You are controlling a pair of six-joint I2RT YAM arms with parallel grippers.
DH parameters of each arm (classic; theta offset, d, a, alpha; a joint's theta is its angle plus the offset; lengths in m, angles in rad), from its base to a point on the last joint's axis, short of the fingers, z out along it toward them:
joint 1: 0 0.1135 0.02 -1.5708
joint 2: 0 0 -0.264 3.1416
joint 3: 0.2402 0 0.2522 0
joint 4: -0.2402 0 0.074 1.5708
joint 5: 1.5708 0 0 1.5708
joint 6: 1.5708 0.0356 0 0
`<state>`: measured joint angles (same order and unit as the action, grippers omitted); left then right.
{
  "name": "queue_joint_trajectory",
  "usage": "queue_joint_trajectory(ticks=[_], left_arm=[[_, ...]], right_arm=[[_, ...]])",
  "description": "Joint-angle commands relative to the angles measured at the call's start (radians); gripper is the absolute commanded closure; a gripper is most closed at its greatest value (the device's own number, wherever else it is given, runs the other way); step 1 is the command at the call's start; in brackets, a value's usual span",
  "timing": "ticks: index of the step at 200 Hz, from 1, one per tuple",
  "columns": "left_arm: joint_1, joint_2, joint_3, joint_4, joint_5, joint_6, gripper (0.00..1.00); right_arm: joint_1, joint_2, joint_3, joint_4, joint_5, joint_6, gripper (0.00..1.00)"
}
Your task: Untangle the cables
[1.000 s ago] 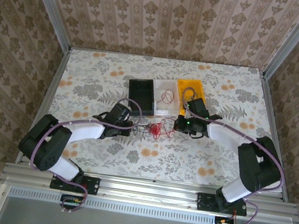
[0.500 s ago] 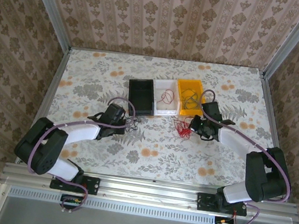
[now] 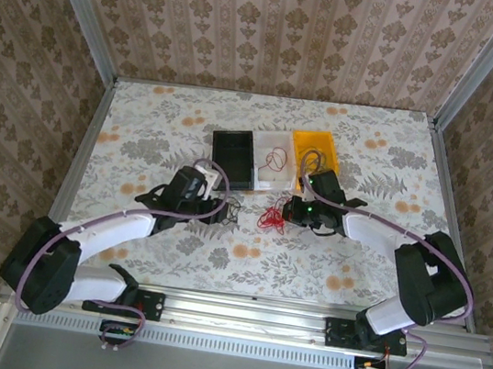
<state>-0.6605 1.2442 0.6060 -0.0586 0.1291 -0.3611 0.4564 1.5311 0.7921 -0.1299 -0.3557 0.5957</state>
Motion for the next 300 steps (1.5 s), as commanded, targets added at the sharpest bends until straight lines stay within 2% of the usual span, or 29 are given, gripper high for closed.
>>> queue_joint_trajectory(ticks=[1,26,49,87,101,140,146,166,198,226,260,300], left_arm=[[-0.053,0.076,0.091,0.007,0.124,0.074,0.42],[-0.114,0.231,0.202,0.002,0.206,0.127,0.42],[-0.132,0.381,0.305,-0.021,0.271,0.165,0.42],[-0.139,0.557,0.420,-0.092,0.275,0.195,0.45],[-0.141,0.600,0.438,-0.101,0.269,0.198,0.53],[-0.143,0.680,0.469,-0.111,0.255,0.186,0.95],[-0.142,0.682,0.470,-0.117,0.232,0.181,1.00],[-0.140,0.666,0.451,-0.141,0.089,0.146,1.00],[-0.102,0.565,0.331,-0.118,-0.086,0.048,1.00],[-0.051,0.474,0.219,-0.112,-0.167,-0.039,1.00],[-0.028,0.403,0.141,-0.092,-0.198,-0.066,1.00],[-0.005,0.371,0.122,-0.122,-0.291,-0.106,1.00]], right_arm=[[0.000,0.031,0.044,0.012,-0.055,-0.021,0.96],[-0.001,0.040,0.050,0.012,-0.054,-0.016,0.97],[-0.002,0.035,0.049,0.005,-0.049,-0.017,0.96],[-0.019,0.005,0.033,-0.001,-0.049,-0.017,0.96],[-0.025,-0.004,0.026,0.001,-0.050,-0.017,0.96],[-0.060,-0.031,-0.011,0.021,-0.053,0.010,0.97],[-0.068,-0.035,-0.015,0.020,-0.051,0.015,0.96],[-0.099,-0.056,-0.032,0.003,-0.008,0.027,0.97],[-0.167,-0.105,-0.069,-0.085,0.180,0.079,0.97],[-0.227,-0.124,-0.091,-0.196,0.321,0.127,0.97],[-0.280,-0.133,-0.115,-0.216,0.334,0.145,0.97],[-0.338,-0.176,-0.134,-0.233,0.378,0.197,0.97]])
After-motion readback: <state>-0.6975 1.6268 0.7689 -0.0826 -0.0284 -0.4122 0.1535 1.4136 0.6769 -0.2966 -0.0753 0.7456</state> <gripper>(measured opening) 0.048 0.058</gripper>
